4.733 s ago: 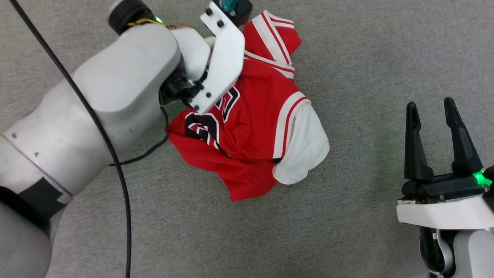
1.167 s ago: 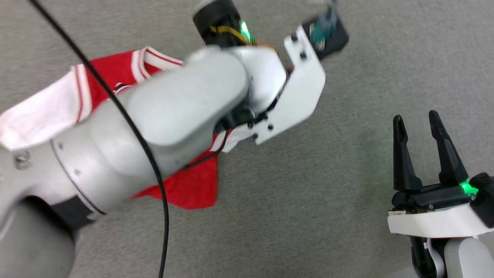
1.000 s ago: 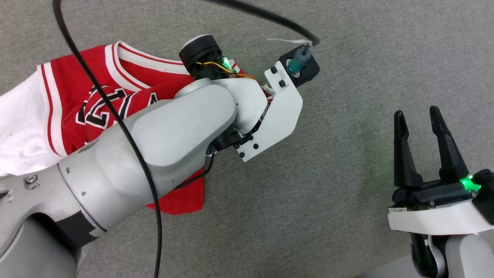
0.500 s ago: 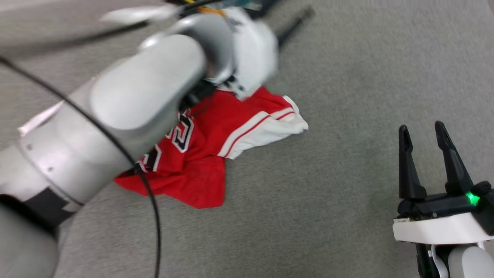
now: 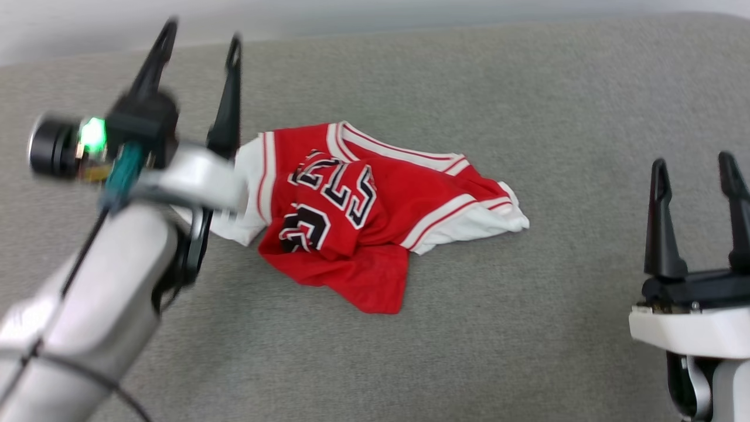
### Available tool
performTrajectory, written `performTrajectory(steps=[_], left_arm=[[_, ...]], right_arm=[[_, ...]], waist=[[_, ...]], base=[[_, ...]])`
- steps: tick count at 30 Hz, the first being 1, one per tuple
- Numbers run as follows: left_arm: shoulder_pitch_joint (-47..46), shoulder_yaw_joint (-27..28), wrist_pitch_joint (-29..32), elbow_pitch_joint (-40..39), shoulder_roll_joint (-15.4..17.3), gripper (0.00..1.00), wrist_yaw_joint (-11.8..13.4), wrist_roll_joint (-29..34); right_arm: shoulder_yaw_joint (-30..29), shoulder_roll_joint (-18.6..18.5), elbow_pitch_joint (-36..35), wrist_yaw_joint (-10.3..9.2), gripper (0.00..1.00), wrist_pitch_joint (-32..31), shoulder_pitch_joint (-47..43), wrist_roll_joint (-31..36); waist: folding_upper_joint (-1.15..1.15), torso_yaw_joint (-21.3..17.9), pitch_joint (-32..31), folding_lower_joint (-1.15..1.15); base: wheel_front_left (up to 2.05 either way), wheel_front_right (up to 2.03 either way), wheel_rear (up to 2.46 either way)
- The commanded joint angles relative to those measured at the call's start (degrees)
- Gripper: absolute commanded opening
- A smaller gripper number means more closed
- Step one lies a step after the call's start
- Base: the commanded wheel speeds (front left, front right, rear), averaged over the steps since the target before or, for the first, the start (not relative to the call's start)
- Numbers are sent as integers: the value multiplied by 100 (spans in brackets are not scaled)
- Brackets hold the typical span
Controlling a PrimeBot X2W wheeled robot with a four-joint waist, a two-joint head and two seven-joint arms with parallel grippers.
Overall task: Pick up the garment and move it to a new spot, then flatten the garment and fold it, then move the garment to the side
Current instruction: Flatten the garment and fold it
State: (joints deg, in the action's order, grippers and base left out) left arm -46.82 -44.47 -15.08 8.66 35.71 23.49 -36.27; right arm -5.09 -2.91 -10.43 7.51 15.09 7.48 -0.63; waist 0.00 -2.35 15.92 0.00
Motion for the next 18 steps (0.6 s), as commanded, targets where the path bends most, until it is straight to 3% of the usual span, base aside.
performTrajectory(steps=[1,4,9,12,18], left_arm=[[269,75,-8,-48,19,100,87,59],[1193,753,-11,-611,-85,100,501,459],[2607,1549,-11,-1143,-458,100,784,1000],[3246,1902,-12,-1261,-761,100,746,1243],[3912,2470,-12,-1288,-1339,100,409,1633]], right_arm=[[6,-1,-26,-4,100,11,105,53],[180,-294,82,-4,100,12,361,142],[761,-1165,478,-4,100,11,953,11],[1266,-1673,929,-4,100,-155,1355,-291],[2817,-2791,1433,-4,100,-1662,2375,-1297]], waist=[[0,129,-123,0],[0,196,-216,0],[0,306,-320,0],[0,360,-374,0],[0,530,-379,0]], base=[[0,0,0],[0,0,0],[0,0,0],[0,0,0],[0,0,0]])
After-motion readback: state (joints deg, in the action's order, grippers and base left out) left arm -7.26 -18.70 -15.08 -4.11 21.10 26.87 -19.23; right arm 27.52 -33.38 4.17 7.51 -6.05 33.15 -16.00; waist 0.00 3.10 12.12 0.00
